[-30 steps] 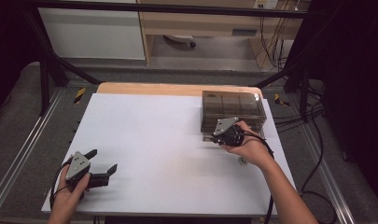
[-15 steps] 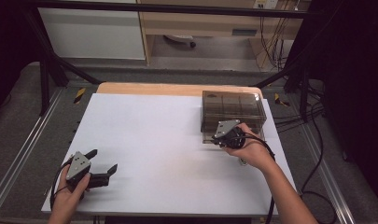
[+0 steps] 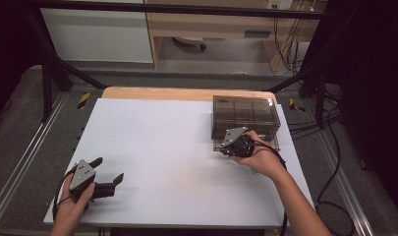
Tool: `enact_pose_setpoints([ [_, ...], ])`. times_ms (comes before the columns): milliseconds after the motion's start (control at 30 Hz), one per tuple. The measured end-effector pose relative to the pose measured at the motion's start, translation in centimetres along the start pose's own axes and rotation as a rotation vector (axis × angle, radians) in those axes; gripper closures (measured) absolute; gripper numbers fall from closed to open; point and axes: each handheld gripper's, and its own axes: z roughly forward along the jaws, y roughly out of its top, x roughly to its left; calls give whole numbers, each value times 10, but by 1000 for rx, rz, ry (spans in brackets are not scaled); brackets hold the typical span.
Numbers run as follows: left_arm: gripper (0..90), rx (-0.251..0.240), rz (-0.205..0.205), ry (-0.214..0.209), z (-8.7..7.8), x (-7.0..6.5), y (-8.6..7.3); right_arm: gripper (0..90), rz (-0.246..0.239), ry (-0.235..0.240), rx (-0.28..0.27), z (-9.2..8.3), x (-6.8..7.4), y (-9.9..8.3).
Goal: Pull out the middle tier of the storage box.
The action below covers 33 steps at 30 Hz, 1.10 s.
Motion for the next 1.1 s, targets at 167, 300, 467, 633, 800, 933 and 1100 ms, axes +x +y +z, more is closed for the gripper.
enact_pose_setpoints([
  [167, 52, -2, 1, -1, 0, 0, 0, 773, -7, 20, 6, -1, 2, 0],
  [300, 52, -1, 1, 0, 0, 0, 0, 785, -14, 32, 9, -2, 5, 0],
  [467, 52, 0, 2, 0, 0, 0, 0, 780, -16, 29, 6, -2, 6, 0],
  [633, 52, -1, 2, 1, 0, 0, 0, 591, 41, 9, -33, -7, 7, -2],
  [800, 52, 1, 0, 2, 1, 0, 0, 407, 152, -84, -131, -19, 19, -5],
  [933, 52, 1, 0, 4, 0, 0, 0, 277, 225, -186, -168, -22, 29, -6],
  [1100, 52, 0, -3, 9, 0, 0, 0, 182, 354, -305, -271, -28, 54, -11],
])
